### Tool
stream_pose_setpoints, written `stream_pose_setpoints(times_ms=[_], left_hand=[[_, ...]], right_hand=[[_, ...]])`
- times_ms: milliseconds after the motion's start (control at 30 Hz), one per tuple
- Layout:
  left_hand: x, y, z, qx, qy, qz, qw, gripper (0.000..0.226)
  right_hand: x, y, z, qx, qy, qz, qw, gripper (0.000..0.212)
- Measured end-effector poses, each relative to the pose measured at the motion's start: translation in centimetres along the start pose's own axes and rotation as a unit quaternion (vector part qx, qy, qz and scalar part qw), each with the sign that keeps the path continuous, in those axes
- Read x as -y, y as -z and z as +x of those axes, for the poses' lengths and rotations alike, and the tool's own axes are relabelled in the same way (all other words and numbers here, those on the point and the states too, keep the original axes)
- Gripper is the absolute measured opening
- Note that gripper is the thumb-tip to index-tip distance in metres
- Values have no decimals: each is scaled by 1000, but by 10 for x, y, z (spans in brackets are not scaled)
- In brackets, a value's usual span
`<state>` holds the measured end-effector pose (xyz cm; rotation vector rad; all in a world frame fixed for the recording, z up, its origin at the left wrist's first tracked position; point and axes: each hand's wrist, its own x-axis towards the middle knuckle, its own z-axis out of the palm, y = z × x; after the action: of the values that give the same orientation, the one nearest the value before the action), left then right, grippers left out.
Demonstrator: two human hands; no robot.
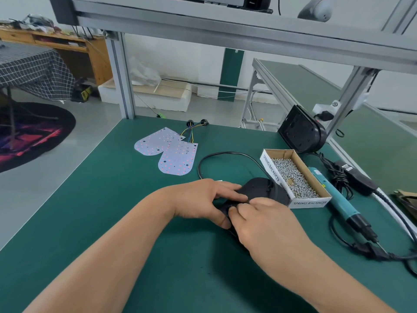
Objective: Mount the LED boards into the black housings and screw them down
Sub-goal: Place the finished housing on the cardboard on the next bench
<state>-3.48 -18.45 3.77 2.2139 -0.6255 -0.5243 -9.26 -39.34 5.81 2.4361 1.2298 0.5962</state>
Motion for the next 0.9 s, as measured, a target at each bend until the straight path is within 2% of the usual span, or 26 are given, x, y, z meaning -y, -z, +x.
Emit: stream_pose_setpoints(times_ms=[33, 100, 167, 300, 367, 467, 533, 667, 800, 900], left_hand=[[1, 0, 0, -2, 0, -3, 1000, 77], [2, -1, 1, -3, -3, -15, 1000, 77], [2, -2, 1, -3, -4, -28, 1000, 77], [2, 0, 1, 4, -14, -33, 999, 77], [3, 0, 1, -6, -21, -44, 999, 76], [7, 0, 3, -42, -9, -105, 994, 76], [10, 0, 3, -64, -5, -132, 989, 74], [10, 1, 4, -128, -16, -169, 977, 58], [9, 1, 7, -175, -47, -296, 938, 41], [7, 1, 8, -211, -79, -358, 906, 29]], right_hand=[[2, -5, -3, -21, 1, -8, 1000, 16], [7, -16, -8, -57, -7, -13, 998, 34], [7, -21, -11, -67, -8, 8, 998, 43], [-7, -20, -11, -60, -46, 159, 984, 18], [-14, -22, -9, -71, -95, 256, 959, 14], [-24, -28, -8, -57, -185, 375, 906, 25], [-26, -32, -10, -61, -210, 420, 881, 28], [-31, -34, -10, -136, -256, 473, 832, 25], [-40, -36, -7, -178, -284, 527, 781, 33], [-46, -37, -5, -180, -287, 567, 751, 40]])
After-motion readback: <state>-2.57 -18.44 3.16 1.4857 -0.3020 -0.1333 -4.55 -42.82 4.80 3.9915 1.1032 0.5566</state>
